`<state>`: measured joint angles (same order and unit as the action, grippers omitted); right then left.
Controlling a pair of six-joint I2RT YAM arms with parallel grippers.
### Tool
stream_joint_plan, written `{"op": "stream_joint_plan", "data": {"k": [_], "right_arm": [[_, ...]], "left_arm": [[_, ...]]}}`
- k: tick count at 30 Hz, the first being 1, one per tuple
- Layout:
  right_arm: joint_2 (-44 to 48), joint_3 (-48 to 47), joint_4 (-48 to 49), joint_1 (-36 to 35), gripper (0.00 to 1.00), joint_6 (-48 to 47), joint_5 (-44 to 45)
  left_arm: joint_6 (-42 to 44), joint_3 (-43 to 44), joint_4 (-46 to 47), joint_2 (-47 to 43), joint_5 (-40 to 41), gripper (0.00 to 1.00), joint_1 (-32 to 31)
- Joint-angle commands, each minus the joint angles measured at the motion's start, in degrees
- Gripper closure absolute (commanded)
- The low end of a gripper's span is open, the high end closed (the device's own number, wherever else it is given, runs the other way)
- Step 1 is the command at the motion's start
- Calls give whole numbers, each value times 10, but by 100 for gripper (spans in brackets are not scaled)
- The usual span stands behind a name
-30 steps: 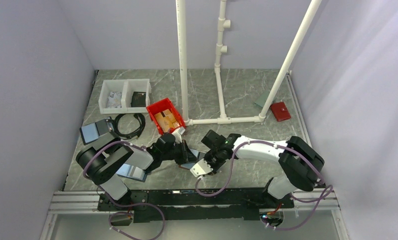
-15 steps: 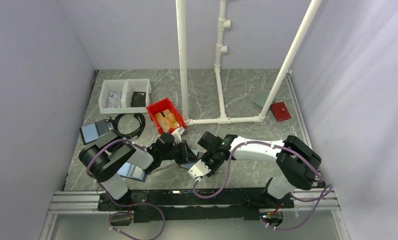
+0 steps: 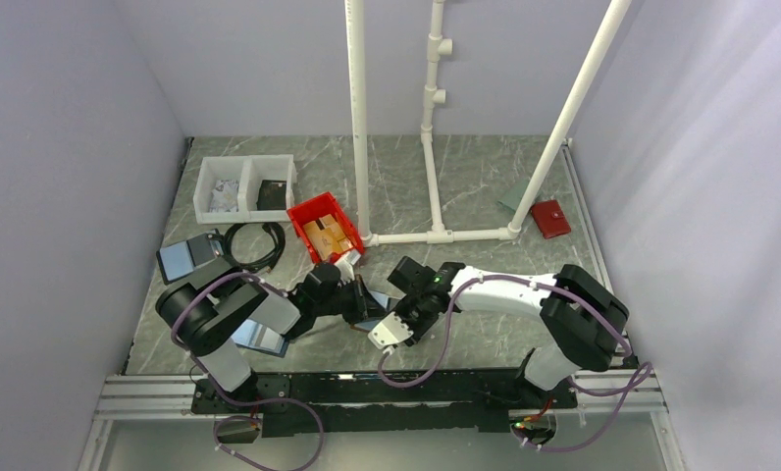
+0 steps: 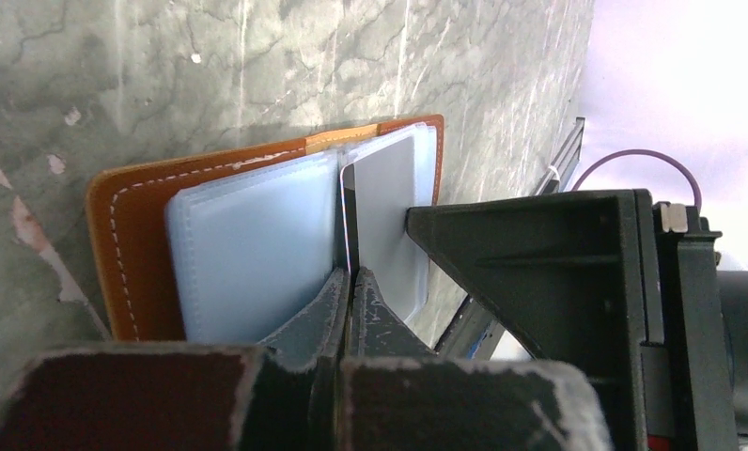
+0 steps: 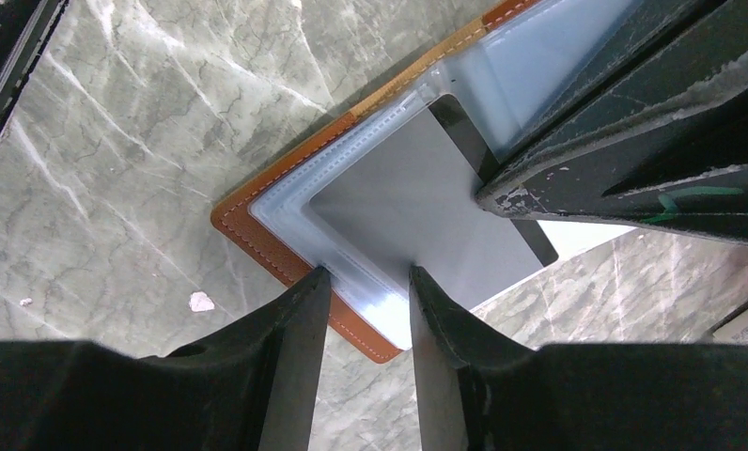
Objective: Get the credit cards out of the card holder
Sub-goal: Remove the credit card from the card holder.
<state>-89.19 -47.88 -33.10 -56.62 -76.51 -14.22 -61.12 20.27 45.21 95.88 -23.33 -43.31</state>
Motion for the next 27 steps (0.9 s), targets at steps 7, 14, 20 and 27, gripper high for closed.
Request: {"op": "stream_joint_plan", "data": {"k": [7,14,20,27], "right_arm": [[-42,29,-38,10,59,5,-77],[-55,28,-41,10,62,6,-72],[-63,25,-47,10,65,4,-68],[-70,23,-53,9,67,2,-66]], "left_arm": [[46,-18,-98,-63,11,100,17],[51,-23,-123,-84,-11,100,35],[52,-25,-143,-98,-23,100,47],[63,-22,-198,-146,-15,100,57]]}}
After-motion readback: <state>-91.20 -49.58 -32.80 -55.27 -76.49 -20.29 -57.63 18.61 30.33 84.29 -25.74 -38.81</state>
